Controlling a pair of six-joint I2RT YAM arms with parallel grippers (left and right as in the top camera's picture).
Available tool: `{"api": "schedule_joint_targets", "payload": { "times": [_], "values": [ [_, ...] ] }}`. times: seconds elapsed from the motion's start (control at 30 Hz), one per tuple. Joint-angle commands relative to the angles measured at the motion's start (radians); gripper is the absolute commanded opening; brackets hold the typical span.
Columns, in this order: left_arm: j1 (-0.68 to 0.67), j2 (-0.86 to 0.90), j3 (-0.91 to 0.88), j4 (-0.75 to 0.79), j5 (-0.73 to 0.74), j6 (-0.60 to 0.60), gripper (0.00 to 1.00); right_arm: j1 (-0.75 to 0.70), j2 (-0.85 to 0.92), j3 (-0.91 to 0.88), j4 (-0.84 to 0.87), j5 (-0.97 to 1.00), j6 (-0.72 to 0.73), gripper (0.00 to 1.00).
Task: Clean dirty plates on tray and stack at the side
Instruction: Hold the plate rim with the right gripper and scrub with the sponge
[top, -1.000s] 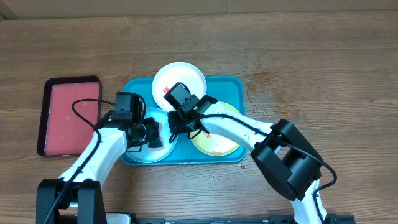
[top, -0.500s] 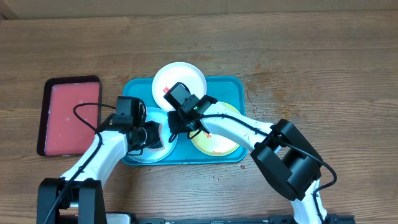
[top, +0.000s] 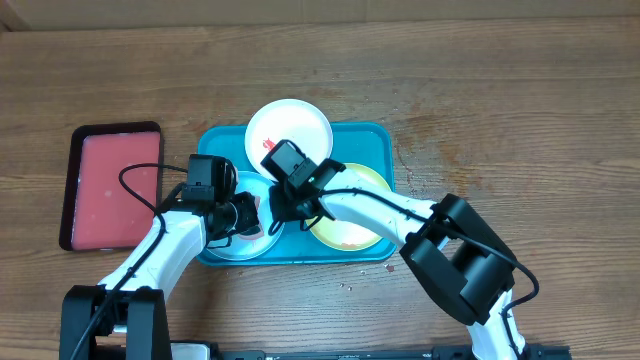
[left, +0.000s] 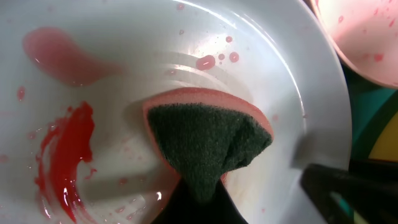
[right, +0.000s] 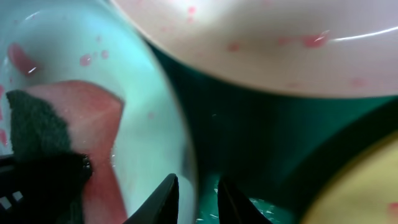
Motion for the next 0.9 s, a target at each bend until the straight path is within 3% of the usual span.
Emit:
{"api": "schedule_joint_targets", "payload": {
  "times": [0.0,0.1,0.23,0.47,0.53,0.73,0.87],
  "values": [
    [-0.002,0.005,-0.012,0.006,-0.010,0.003,0.04,0.023,0.014,-0.024,0.019,-0.006,0.008,0.23],
    [-0.002,0.005,-0.012,0.006,-0.010,0.003,0.04,0.023,0.014,-0.029,0.022,-0.004,0.008,0.20],
    [-0.002,0.005,-0.012,0.014,-0.004,0.003,0.04,0.023,0.014,-0.033,0.021,0.032,0.019,0.04],
    [-0.002,0.005,-0.005,0.023,0.000,0.005,0.04,0.020,0.014,-0.033,0.026,0.053,0.019,0.04],
    [-0.002,0.005,-0.005,0.013,-0.075,0.005,0.04,0.019,0.014,-0.033,0.026,0.053,0.019,0.04],
    [0.006,0.005,-0.005,-0.095,-0.486,-0.035,0.04,0.010,0.014,-0.033,0.016,0.053,0.014,0.04],
    [0.022,0.005,0.000,-0.094,-0.593,-0.024,0.04,0.002,0.014,-0.033,0.014,0.052,0.014,0.04]
  ]
}}
